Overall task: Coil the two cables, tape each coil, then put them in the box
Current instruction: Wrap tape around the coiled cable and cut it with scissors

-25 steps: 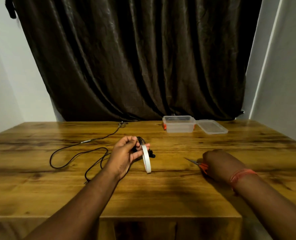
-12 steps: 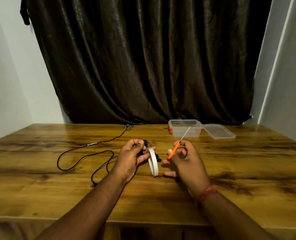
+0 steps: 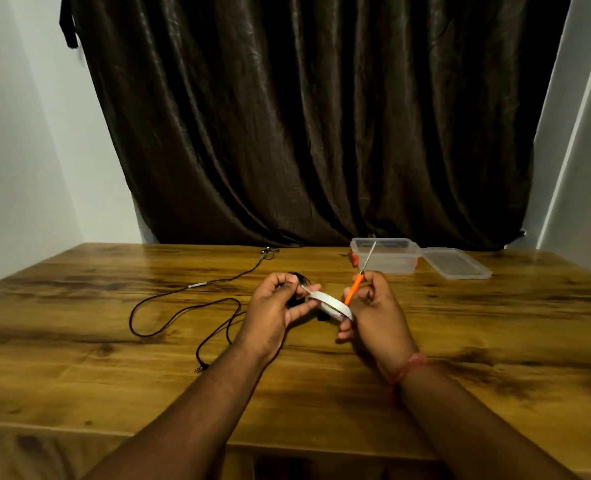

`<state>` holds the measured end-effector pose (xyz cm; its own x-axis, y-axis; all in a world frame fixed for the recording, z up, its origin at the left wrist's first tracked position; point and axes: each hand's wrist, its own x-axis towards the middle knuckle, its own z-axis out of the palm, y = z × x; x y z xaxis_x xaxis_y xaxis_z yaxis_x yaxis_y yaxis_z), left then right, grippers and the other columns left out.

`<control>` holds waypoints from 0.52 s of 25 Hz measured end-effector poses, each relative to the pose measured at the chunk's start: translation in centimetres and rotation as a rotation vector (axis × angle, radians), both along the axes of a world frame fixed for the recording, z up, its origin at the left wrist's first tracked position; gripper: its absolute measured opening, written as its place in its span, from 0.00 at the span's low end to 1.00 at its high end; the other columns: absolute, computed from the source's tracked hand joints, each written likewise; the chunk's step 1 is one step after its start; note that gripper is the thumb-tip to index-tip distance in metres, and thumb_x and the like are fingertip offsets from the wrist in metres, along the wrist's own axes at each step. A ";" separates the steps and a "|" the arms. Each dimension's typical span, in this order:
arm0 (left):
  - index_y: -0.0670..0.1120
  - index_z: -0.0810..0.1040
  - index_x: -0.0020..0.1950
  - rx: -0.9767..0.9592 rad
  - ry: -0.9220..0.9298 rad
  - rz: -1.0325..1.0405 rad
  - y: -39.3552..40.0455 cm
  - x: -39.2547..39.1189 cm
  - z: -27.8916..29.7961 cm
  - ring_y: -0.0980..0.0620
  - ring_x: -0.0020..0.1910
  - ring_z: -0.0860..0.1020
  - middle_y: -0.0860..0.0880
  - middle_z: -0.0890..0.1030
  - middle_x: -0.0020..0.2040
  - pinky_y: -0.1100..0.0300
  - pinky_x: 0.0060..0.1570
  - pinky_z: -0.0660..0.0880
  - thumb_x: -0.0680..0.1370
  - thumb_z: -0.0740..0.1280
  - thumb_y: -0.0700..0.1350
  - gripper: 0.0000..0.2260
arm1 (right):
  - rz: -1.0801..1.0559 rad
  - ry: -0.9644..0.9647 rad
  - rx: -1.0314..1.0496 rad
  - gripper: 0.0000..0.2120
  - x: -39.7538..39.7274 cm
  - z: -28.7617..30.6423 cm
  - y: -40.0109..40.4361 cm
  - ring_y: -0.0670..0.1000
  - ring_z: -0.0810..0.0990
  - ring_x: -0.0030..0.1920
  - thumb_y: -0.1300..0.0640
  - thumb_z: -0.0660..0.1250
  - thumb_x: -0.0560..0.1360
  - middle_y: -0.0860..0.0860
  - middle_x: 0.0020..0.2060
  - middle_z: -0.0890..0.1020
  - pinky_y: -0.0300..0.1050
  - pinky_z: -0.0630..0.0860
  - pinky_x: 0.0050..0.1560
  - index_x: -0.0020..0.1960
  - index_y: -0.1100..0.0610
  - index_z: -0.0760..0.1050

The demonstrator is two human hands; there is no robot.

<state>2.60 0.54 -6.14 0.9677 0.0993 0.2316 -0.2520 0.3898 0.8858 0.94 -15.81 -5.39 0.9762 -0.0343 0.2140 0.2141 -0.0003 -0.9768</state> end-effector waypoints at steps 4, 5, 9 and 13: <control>0.41 0.73 0.47 0.049 -0.009 -0.023 -0.3 -0.1 -0.1 0.40 0.55 0.83 0.43 0.76 0.40 0.48 0.53 0.81 0.82 0.58 0.35 0.07 | 0.087 0.070 0.028 0.12 1.5 -0.9 -1.2 0.54 0.78 0.29 0.64 0.60 0.80 0.59 0.48 0.79 0.45 0.74 0.25 0.62 0.53 0.69; 0.41 0.73 0.47 0.055 -0.010 -0.024 -0.3 -0.1 -0.1 0.40 0.55 0.83 0.43 0.77 0.40 0.48 0.53 0.81 0.82 0.58 0.35 0.07 | 0.090 0.076 0.047 0.12 1.7 -1.2 -1.3 0.55 0.79 0.31 0.64 0.60 0.80 0.59 0.48 0.80 0.43 0.73 0.24 0.62 0.54 0.69; 0.39 0.74 0.50 0.044 -0.012 -0.018 0.0 -0.1 -0.1 0.38 0.54 0.83 0.42 0.78 0.41 0.49 0.54 0.81 0.82 0.59 0.35 0.05 | -0.020 -0.057 0.136 0.10 1.2 -0.4 -2.2 0.54 0.80 0.38 0.63 0.62 0.80 0.56 0.46 0.80 0.42 0.72 0.25 0.58 0.51 0.73; 0.40 0.75 0.50 0.069 -0.002 -0.019 -0.1 -0.1 -0.3 0.38 0.55 0.83 0.40 0.79 0.44 0.42 0.61 0.76 0.81 0.61 0.36 0.04 | 0.184 -0.130 0.294 0.12 -2.9 1.1 -1.8 0.56 0.84 0.40 0.61 0.62 0.80 0.54 0.47 0.81 0.46 0.77 0.25 0.63 0.53 0.71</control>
